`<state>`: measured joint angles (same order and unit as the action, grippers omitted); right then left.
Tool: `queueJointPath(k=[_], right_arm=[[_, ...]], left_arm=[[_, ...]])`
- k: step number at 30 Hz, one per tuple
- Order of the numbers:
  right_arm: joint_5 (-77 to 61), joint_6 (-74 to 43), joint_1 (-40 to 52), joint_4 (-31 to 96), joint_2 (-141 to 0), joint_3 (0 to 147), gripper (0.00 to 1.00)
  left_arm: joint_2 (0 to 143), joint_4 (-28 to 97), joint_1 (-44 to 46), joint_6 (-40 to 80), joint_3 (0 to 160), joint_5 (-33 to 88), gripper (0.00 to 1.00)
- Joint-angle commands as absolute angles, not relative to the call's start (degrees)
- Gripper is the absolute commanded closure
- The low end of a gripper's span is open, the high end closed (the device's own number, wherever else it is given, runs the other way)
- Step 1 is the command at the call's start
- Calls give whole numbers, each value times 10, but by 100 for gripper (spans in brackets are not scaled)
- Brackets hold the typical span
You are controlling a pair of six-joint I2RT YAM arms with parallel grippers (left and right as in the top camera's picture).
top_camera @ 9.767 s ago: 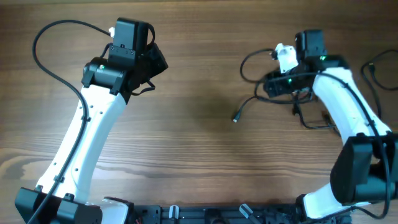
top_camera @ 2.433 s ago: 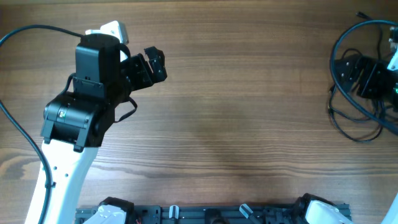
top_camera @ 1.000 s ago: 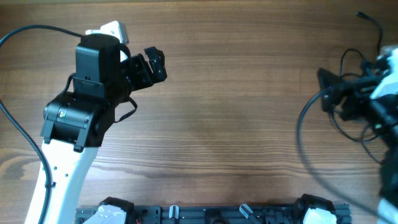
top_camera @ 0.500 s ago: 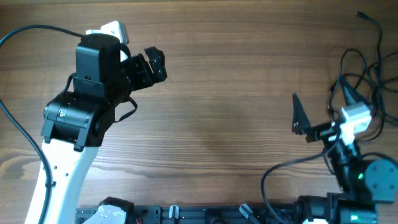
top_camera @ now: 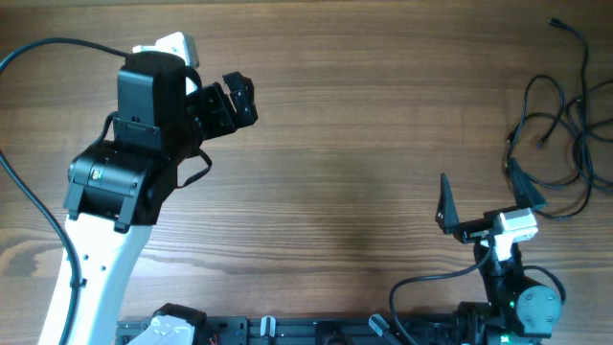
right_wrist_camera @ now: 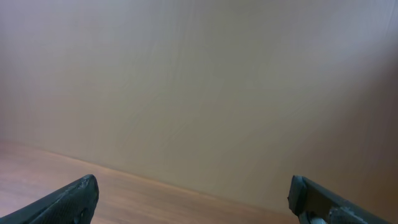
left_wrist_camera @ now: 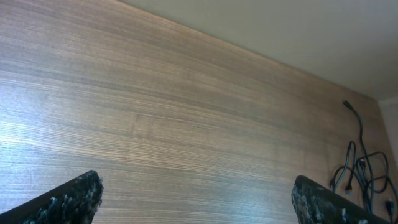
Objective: Untangle cables
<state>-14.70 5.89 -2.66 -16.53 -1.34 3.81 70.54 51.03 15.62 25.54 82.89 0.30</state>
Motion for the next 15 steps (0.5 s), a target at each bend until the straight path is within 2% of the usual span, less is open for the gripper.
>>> queueJointPath(k=[1, 5, 12, 15], right_arm=[[-128, 61, -22, -174, -2, 16, 0], [-118, 61, -22, -151, -2, 3, 0], [-107, 76, -22, -7, -3, 3, 0], [-103, 75, -22, -7, -3, 3, 0]], left_arm=[[707, 509, 152, 244, 833, 6, 0], [707, 509, 152, 244, 833, 6, 0], [707, 509, 152, 244, 833, 6, 0], [707, 509, 152, 244, 833, 6, 0]])
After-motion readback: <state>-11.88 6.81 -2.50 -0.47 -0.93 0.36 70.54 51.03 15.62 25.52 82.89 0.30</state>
